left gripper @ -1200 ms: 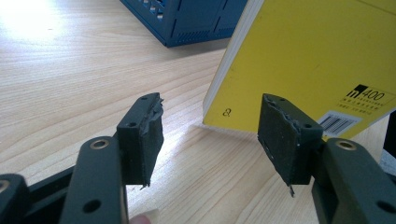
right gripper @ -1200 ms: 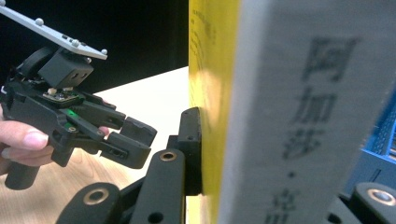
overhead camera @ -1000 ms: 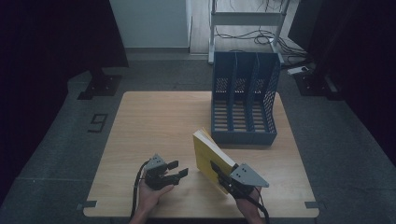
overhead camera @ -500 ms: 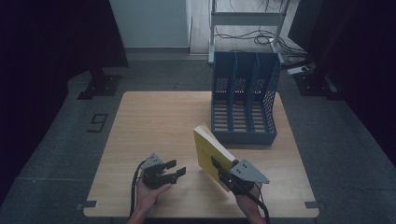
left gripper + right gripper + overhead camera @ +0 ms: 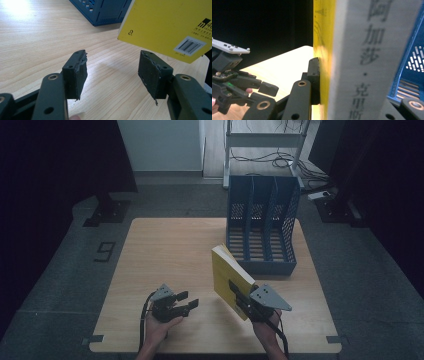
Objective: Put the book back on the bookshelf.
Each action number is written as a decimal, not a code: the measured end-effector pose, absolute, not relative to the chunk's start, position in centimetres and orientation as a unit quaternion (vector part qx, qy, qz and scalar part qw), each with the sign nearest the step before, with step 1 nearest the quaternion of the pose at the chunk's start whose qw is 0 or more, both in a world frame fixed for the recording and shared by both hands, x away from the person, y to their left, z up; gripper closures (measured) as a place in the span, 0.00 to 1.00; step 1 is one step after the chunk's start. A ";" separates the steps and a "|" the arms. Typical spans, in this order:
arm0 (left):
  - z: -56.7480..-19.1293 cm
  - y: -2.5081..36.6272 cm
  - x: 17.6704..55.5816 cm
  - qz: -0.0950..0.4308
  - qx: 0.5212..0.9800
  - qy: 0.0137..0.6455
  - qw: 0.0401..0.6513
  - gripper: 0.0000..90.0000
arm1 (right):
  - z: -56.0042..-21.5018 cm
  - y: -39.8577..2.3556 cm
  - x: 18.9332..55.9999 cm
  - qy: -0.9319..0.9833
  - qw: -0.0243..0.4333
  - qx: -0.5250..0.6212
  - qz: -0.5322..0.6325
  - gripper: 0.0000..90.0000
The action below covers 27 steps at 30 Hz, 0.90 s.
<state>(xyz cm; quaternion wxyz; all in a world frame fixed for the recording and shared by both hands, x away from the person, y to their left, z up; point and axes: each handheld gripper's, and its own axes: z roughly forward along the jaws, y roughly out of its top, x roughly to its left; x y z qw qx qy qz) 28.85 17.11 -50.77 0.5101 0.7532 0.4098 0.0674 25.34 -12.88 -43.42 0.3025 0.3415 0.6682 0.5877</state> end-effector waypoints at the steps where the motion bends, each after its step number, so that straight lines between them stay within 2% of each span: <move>1: -50.8 17.1 28.9 0.068 0.753 0.410 0.509 0.45 | -43.4 -12.9 25.4 0.667 0.303 0.341 0.589 0.83; 27: -50.5 17.6 28.8 0.071 0.749 0.413 0.514 0.45 | -41.5 -13.1 26.7 0.646 0.309 0.347 0.605 0.83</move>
